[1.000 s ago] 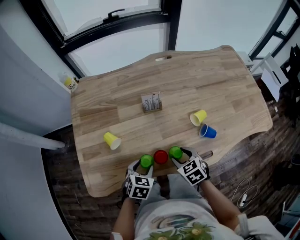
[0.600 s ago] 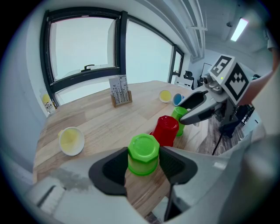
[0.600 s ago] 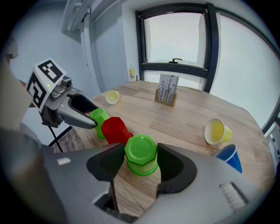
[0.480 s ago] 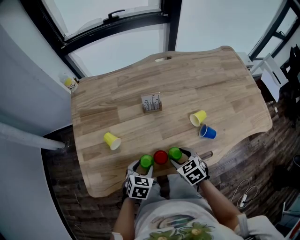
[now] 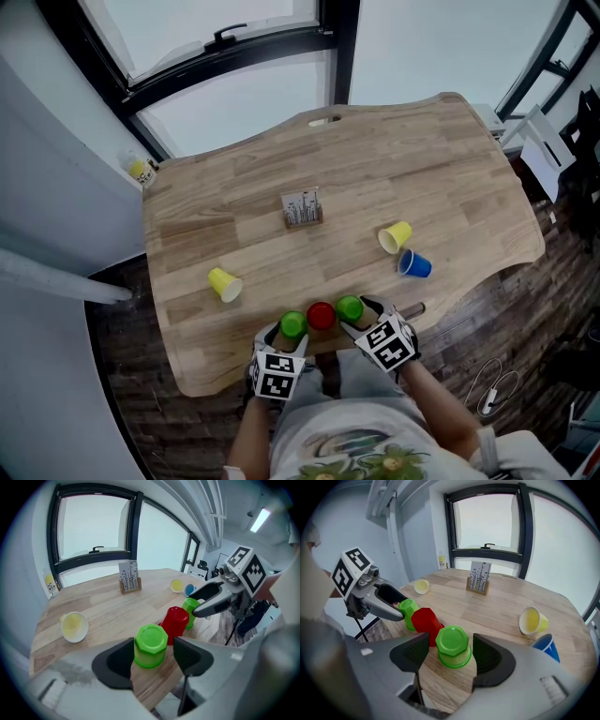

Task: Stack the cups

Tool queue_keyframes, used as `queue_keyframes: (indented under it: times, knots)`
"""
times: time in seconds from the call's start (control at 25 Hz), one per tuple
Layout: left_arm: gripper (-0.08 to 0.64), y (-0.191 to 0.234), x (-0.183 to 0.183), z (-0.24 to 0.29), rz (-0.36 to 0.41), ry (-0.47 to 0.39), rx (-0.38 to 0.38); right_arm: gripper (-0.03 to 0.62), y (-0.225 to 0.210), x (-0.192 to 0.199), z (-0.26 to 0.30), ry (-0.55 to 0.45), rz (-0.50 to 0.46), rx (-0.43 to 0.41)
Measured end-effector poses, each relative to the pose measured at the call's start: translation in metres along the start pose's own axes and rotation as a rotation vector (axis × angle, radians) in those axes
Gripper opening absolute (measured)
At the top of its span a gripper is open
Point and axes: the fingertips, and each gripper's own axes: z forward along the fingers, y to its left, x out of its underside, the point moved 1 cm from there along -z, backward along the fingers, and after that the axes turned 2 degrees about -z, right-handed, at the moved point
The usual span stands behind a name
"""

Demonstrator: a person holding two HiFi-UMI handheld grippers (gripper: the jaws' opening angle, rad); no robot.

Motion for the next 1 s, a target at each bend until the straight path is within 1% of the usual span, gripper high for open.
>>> queue_keyframes:
  times: [0.08,0.24,0.4,0.48,0.6,0.72,0.84,1.0]
  knots:
    - [0.275,-0.001,-0.007,-0.006,-0.005,-0.021,0.013,0.295,-0.002,-0.002,-0.004,-0.01,0.008,-0.002]
    - [0.275,0.0,-0.021,-0.019,-0.047,-0.075,0.022,0.295,-0.004,-0.011,-0.018,-0.038,0.05,-0.009]
    - [0.275,0.002,-0.021,-0.026,-0.069,-0.09,0.022,0.293,-0.012,-0.016,-0.033,-0.085,0.106,-0.016]
    - [0.275,0.003,-0.02,-0.029,-0.075,-0.091,0.027,0.293,-0.023,-0.013,-0.042,-0.104,0.144,-0.002]
    - [0.275,0.006,-0.019,-0.033,-0.073,-0.084,0.03,0.293,-0.048,-0.004,-0.056,-0.113,0.181,0.049]
    - [0.275,0.012,-0.023,-0.038,-0.08,-0.095,0.015,0.293,-0.081,0.011,-0.071,-0.104,0.205,0.121]
    - [0.275,0.021,-0.032,-0.045,-0.102,-0.118,-0.01,0.293,-0.113,0.026,-0.086,-0.091,0.229,0.19]
    - [0.275,0.037,-0.048,-0.057,-0.132,-0.166,-0.054,0.293,-0.147,0.042,-0.097,-0.071,0.241,0.25]
